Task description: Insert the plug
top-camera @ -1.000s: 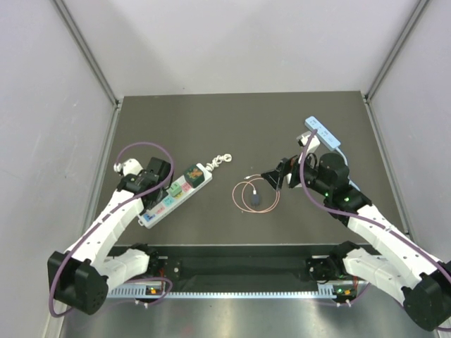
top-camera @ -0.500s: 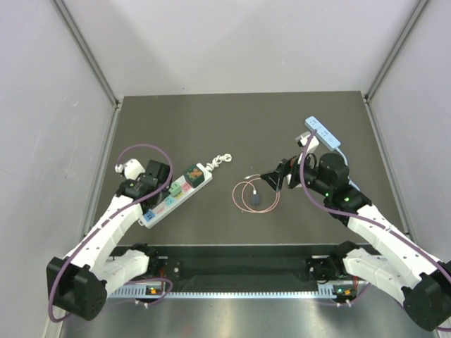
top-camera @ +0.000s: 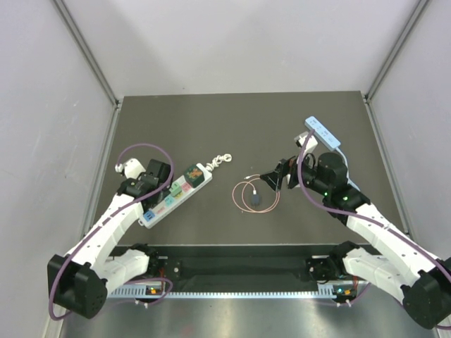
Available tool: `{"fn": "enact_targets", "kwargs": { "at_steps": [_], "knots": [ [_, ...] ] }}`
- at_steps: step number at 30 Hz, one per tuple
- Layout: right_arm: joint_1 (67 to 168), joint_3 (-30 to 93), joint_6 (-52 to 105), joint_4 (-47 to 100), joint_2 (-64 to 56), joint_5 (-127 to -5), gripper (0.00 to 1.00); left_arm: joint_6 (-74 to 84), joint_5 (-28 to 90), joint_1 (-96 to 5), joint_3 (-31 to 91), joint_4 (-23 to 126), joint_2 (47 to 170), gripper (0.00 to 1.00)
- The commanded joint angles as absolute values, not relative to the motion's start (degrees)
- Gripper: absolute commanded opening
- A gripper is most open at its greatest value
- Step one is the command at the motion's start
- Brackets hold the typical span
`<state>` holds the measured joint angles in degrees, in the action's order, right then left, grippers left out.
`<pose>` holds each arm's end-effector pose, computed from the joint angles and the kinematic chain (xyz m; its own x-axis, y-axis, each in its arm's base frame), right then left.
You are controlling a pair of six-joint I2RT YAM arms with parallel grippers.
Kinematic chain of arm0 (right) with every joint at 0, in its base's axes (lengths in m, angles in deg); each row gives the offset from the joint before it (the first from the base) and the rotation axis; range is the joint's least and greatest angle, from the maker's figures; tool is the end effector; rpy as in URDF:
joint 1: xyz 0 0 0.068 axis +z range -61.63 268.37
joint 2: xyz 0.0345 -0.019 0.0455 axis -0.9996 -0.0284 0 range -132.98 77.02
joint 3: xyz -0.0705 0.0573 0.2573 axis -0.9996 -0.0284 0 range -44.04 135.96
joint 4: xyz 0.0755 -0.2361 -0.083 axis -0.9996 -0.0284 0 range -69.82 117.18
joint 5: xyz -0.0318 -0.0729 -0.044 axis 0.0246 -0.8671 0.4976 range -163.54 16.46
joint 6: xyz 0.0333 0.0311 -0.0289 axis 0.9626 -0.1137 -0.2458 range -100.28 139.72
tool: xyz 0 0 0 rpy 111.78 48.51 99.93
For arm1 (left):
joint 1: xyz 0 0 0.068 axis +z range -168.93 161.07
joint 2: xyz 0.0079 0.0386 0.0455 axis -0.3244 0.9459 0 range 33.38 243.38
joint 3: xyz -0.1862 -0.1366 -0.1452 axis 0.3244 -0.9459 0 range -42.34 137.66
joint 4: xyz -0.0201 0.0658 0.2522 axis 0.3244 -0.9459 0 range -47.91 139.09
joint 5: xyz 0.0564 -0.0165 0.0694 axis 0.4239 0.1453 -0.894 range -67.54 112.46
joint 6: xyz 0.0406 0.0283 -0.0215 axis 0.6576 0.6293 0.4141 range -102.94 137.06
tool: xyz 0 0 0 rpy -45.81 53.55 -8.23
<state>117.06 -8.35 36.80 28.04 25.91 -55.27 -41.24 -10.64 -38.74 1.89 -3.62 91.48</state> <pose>0.1794 0.1109 0.2847 -0.4229 0.0865 -0.9020 -0.6254 0.6925 0.3596 0.1703 -0.0407 0.2418 -0.5215 -0.5698 -0.6351 -0.6927 0.7173 -0.0747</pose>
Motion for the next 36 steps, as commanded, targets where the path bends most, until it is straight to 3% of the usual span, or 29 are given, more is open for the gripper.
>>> {"fn": "enact_targets", "kwargs": {
  "at_steps": [1, 36],
  "knots": [
    [116.6, -7.9, 36.3, 31.9, 25.5, -54.6, 1.0, -41.7, -7.1, -38.5, 0.2, -3.9, 92.1, 0.0],
    [116.7, -8.3, 35.8, 33.3, 23.8, -53.8, 1.0, -40.2, -4.3, -39.1, 2.7, -9.7, 93.6, 0.0]
  ]
}}
